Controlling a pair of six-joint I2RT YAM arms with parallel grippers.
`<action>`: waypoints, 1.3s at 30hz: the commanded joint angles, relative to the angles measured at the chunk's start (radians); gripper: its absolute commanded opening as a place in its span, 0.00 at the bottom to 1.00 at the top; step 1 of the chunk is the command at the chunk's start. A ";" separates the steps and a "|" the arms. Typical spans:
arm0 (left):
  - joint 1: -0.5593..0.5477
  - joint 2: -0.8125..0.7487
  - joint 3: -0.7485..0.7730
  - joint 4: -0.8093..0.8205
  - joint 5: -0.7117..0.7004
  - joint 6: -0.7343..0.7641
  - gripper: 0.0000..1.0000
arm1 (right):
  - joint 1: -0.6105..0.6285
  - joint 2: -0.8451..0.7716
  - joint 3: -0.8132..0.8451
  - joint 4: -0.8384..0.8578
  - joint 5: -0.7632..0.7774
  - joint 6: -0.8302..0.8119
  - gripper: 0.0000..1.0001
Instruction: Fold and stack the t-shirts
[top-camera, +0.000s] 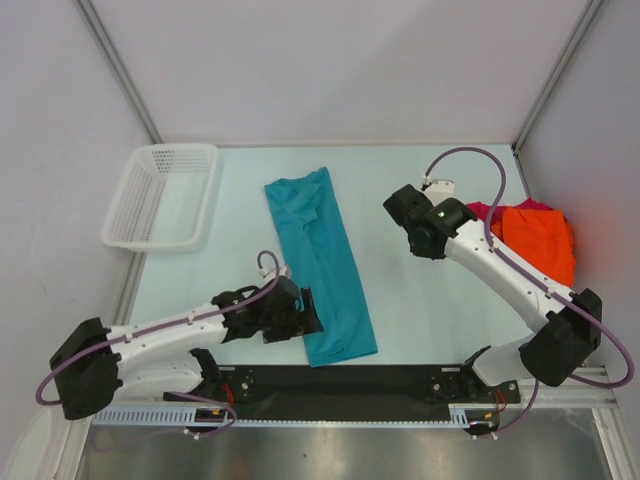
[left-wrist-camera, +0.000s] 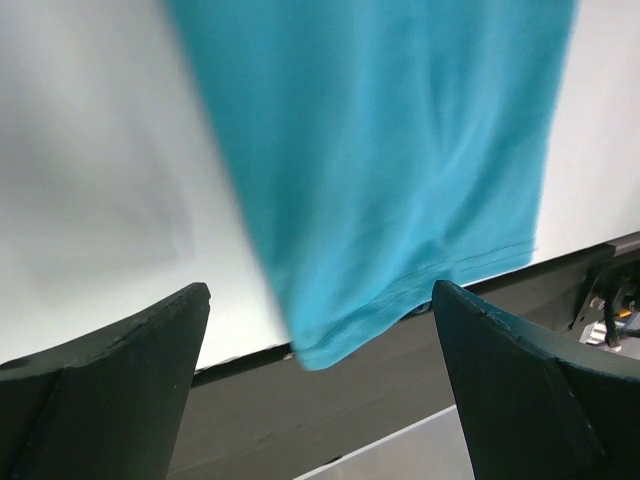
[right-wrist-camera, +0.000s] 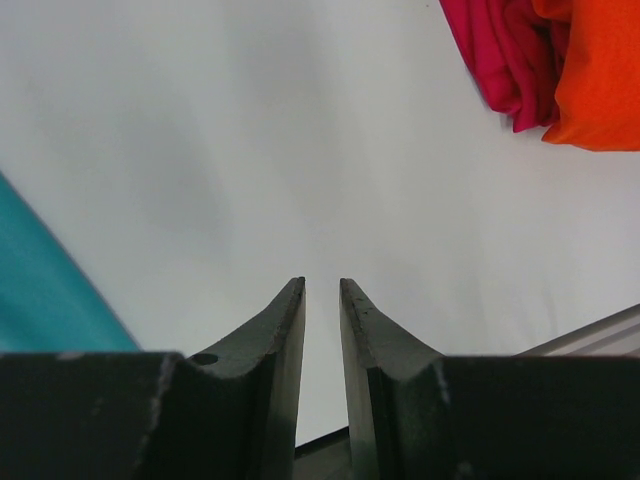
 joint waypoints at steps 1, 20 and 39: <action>-0.055 0.121 0.159 -0.003 -0.044 0.087 0.99 | 0.009 0.011 0.001 0.022 0.024 0.018 0.26; -0.182 0.535 0.160 0.388 0.188 0.009 0.99 | -0.047 -0.015 -0.033 0.027 0.041 -0.013 0.26; -0.053 -0.142 -0.258 0.036 0.094 -0.128 1.00 | -0.070 0.005 -0.033 0.076 0.018 -0.053 0.26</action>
